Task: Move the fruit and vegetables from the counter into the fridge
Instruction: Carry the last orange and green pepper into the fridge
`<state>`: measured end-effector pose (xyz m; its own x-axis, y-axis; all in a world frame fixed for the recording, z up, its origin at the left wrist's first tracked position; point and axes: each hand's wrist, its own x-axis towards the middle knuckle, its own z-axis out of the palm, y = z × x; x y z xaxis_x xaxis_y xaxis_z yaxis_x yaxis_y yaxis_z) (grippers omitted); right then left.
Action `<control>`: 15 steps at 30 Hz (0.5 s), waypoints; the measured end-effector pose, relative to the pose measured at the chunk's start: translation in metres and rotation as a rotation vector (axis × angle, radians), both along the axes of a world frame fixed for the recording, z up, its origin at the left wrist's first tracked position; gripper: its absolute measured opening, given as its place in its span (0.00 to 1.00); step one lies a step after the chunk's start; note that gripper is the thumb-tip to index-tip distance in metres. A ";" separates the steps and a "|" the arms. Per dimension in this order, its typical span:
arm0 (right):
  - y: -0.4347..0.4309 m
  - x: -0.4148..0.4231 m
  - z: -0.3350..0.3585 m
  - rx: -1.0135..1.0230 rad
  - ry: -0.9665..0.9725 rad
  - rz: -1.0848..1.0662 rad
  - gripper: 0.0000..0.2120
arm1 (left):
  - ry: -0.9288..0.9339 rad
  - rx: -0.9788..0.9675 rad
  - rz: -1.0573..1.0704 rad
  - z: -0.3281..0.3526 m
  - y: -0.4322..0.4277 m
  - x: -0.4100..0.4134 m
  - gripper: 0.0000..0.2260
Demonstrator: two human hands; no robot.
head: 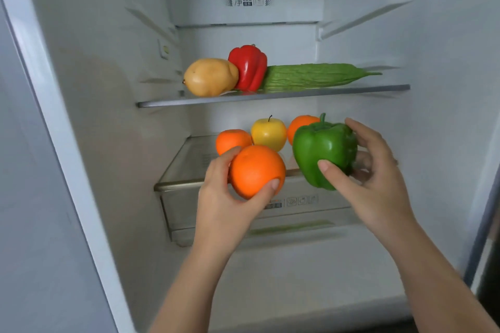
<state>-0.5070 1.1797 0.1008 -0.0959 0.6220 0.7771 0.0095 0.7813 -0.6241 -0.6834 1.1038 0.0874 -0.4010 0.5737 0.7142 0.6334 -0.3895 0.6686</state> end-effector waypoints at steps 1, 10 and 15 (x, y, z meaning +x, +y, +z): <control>0.006 0.000 0.005 0.009 0.016 0.002 0.28 | 0.005 0.005 0.009 0.006 0.007 -0.001 0.29; 0.049 0.002 0.053 0.104 0.122 0.017 0.28 | 0.239 -0.060 0.072 0.026 0.062 -0.004 0.35; 0.059 0.002 0.083 0.131 0.170 0.103 0.27 | 0.213 -0.086 0.040 0.024 0.081 -0.011 0.36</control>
<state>-0.5054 1.2389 0.1842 -0.0143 0.5082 0.8611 -0.1708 0.8473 -0.5029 -0.6946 1.1843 0.1115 -0.2704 0.6230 0.7340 0.7776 -0.3082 0.5480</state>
